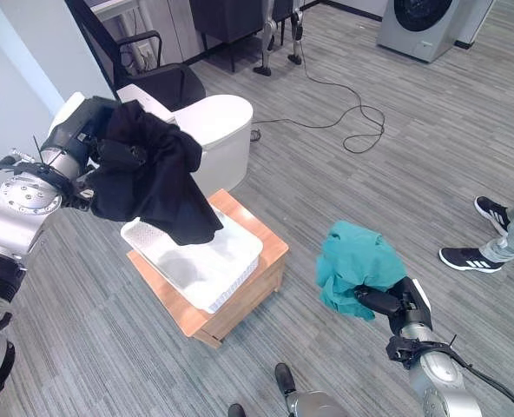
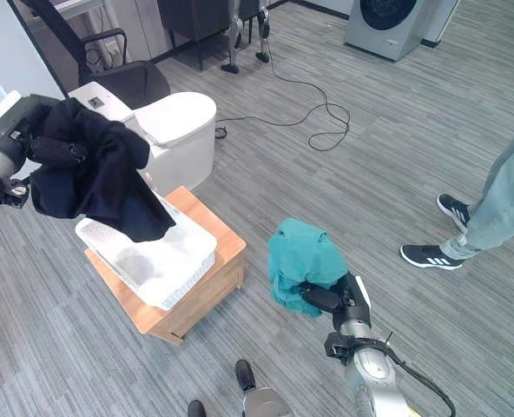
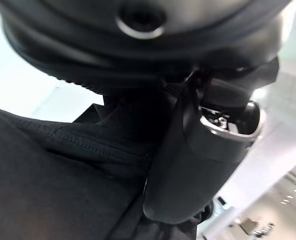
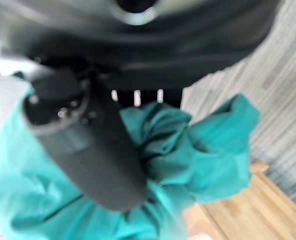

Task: Pick up bed clothes into laundry basket.

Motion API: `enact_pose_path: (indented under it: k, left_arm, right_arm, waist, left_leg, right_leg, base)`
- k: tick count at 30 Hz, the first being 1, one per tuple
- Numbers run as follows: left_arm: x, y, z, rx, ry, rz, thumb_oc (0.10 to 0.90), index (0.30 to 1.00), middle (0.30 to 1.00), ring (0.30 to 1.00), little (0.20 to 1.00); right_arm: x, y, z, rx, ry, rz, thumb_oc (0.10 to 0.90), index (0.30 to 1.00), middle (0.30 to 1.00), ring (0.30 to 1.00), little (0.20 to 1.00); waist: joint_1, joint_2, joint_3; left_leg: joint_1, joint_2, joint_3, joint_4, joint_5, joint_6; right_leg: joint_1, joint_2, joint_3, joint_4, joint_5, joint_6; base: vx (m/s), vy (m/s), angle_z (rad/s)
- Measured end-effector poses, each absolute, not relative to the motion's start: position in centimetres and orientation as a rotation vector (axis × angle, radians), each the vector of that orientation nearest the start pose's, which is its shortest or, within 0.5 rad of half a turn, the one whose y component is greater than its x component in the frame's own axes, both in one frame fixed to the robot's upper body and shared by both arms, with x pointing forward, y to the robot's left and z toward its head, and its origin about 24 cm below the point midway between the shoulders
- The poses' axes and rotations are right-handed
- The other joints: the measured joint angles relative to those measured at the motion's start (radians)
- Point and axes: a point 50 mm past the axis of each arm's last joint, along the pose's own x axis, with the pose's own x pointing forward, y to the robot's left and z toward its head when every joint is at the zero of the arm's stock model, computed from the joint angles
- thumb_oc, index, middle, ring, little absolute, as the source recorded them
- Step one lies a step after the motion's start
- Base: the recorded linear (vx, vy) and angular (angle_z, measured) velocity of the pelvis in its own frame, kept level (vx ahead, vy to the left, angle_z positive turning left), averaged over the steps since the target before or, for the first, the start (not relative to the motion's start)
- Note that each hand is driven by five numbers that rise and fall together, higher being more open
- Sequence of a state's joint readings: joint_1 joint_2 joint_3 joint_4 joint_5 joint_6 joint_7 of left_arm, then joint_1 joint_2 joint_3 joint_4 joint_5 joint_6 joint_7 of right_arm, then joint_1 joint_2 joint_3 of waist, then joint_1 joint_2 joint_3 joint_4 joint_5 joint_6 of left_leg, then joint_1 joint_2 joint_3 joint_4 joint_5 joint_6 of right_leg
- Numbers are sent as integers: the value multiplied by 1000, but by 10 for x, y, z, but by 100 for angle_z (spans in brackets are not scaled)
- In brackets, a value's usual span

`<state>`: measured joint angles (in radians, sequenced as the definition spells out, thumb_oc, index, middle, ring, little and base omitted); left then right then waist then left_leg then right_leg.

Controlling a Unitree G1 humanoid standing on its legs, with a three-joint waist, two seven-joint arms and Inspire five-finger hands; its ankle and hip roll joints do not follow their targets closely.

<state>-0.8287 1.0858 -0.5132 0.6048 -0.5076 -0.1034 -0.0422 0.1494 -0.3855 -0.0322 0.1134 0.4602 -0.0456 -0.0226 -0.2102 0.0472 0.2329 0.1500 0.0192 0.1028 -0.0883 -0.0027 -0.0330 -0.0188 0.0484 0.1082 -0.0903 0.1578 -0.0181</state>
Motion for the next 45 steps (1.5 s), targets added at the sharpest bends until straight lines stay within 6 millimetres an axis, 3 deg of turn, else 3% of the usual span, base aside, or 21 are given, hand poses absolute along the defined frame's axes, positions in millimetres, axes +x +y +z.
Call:
enact_pose_path:
  k: [3, 9, 17, 18, 22, 35, 44, 45]
  left_arm:
    - [351, 324, 213, 704, -57, 94, 400, 300, 300, 300, 300]
    - [356, 326, 186, 699, 39, 112, 400, 300, 300, 300, 300]
    - [366, 293, 133, 634, 145, 35, 400, 300, 300, 300, 300]
    - [367, 286, 119, 631, 183, 24, 400, 300, 300, 300, 300]
    - [366, 284, 102, 630, 243, 29, 400, 300, 300, 300, 300]
    - [361, 291, 83, 526, 301, 124, 400, 300, 300, 300, 300]
    - [355, 304, 79, 505, 327, 220, 400, 300, 300, 300, 300]
    - [353, 306, 76, 503, 337, 230, 491, 436, 436, 436, 436]
  right_arm:
    - [213, -249, 7, 68, 194, -145, 400, 300, 300, 300, 300]
    - [213, -250, 7, 61, 197, -145, 400, 300, 300, 300, 300]
    - [211, -251, 6, 40, 219, -127, 400, 300, 300, 300, 300]
    - [212, -251, 6, 41, 221, -125, 400, 300, 300, 300, 300]
    - [213, -249, 6, 41, 219, -120, 400, 300, 300, 300, 300]
    - [213, -246, 4, 41, 238, -106, 400, 300, 300, 300, 300]
    - [211, -246, 2, 31, 250, -106, 400, 300, 300, 300, 300]
    - [211, -246, 2, 31, 250, -106, 400, 300, 300, 300, 300]
  waist:
    - [-7, 6, -5]
    - [-24, 9, -9]
    - [-48, 7, -7]
    - [-54, 7, -7]
    - [-80, 3, 4]
    - [-94, 10, 47]
    - [-75, 15, 50]
    - [-76, 16, 50]
  left_leg:
    - [-12, -1, 1, 0, 0, 0]
    - [-34, -5, 4, 0, 0, 0]
    - [-67, -8, 32, 0, 0, 1]
    - [-70, -8, 42, 0, 0, 1]
    - [-84, -8, 58, -1, 0, 1]
    - [-85, 1, 82, -1, 0, 0]
    - [-79, 2, 77, -5, 1, -1]
    - [-79, 2, 77, -5, 1, -1]
  right_leg:
    - [-13, -3, 2, 0, 2, 1]
    - [-37, -4, 6, 0, 4, 6]
    - [-80, 0, 33, 0, 19, 5]
    - [-87, 1, 39, 0, 20, 7]
    - [-107, 2, 56, 0, 22, 15]
    - [-117, 17, 77, 0, 32, 1]
    - [-109, 13, 71, -1, 28, 6]
    - [-109, 12, 71, -1, 28, 6]
  base:
    - [-10, 13, 0]
    - [-15, 8, -3]
    - [-22, 17, -12]
    - [0, 13, -16]
    - [9, 10, -14]
    - [14, 6, -5]
    - [-2, -2, 1]
    - [0, 0, 0]
